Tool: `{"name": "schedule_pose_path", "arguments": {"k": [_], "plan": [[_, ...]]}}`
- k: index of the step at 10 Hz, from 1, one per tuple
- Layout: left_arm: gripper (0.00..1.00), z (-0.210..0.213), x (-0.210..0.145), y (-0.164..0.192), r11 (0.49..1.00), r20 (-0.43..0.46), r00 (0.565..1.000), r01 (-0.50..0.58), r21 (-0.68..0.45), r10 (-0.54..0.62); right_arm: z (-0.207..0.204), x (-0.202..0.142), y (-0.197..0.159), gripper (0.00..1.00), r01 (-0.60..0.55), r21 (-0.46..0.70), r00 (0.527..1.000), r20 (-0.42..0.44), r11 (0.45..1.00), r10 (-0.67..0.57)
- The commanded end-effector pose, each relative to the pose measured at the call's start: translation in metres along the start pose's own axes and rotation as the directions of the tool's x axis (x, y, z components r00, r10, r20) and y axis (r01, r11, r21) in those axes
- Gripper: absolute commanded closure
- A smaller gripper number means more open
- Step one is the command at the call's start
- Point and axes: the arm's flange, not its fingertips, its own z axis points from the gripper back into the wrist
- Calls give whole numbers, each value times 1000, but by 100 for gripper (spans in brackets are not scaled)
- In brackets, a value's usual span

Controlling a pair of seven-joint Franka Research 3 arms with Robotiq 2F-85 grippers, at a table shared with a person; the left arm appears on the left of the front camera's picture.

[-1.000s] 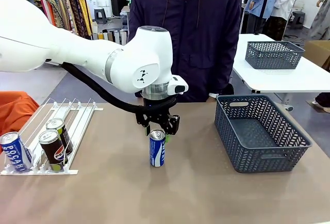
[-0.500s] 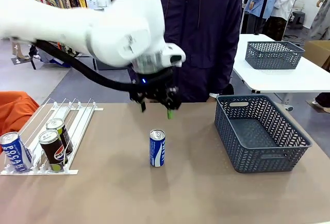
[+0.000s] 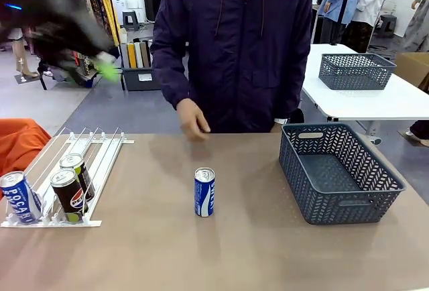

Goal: Retrieve and store the cans from the dispenser.
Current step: Pick up one can from the Automatic Can Dispenser and place it in the middle of the table.

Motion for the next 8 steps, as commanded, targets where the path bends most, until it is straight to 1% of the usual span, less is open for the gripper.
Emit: {"name": "schedule_pose_path", "arguments": {"k": [1,2,3,4,5,6,7,8], "plan": [[0,44,-52,106,972,89,986,-121,-202,142,-2,4,2,0,-26,23,1000,19,999,25],[0,60,-90,152,937,126,964,-190,-294,235,-2,4,2,0,-26,23,1000,19,999,25],[0,63,-130,201,879,165,931,-232,-417,324,-2,4,2,0,-26,23,1000,19,999,25],[0,53,-165,233,818,195,901,-238,-523,387,-2,4,2,0,-26,23,1000,19,999,25],[0,35,-194,264,739,204,860,-254,-624,468,-2,4,2,0,-26,23,1000,19,999,25],[0,21,-215,287,663,220,814,-247,-707,537,-2,4,2,0,-26,23,1000,19,999,25],[0,12,-222,295,632,227,817,-202,-748,530,-2,4,2,0,-26,23,1000,19,999,25],[0,37,-225,282,732,199,843,-287,-618,499,-2,4,2,0,-26,23,1000,19,999,25]]}}
